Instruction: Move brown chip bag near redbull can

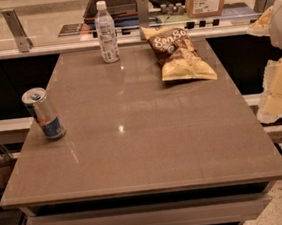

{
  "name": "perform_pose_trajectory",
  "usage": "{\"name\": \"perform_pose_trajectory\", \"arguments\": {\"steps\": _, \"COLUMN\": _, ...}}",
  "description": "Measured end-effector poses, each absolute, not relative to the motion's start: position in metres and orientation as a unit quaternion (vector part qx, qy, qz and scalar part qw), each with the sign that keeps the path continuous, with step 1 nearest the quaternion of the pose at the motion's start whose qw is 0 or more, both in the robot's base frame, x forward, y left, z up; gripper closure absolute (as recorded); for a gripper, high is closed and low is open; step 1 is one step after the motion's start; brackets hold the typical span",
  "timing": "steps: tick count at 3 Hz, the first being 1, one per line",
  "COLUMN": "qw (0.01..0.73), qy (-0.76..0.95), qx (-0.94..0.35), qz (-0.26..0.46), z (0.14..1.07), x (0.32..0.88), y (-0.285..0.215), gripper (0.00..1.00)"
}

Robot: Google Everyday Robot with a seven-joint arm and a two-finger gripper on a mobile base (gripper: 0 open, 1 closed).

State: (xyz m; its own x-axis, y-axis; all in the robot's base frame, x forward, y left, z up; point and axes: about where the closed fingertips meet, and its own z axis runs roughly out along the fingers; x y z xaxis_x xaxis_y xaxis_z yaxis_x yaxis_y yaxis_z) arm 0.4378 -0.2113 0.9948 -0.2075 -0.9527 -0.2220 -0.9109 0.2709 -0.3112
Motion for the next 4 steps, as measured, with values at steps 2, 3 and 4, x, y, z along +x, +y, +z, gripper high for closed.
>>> {"name": "perform_pose_trajectory", "arguments": {"steps": 2, "qw": 0.206, "qy": 0.786, "qx": -0.581, "qz": -0.036, "z": 0.996, "x": 0.444, "y": -0.218, "gripper": 0.00}}
{"name": "perform_pose_trajectory", "arguments": {"steps": 3, "qw": 0.253, "qy": 0.813, "qx": -0.525, "qz": -0.002, "z": 0.993, "x": 0.459, "y": -0.237, "gripper": 0.00}}
{"name": "perform_pose_trajectory", "arguments": {"steps": 4, "qw": 0.321, "qy": 0.832, "qx": -0.450, "qz": 0.035, "z": 0.990, "x": 0.488, "y": -0.253, "gripper": 0.00}}
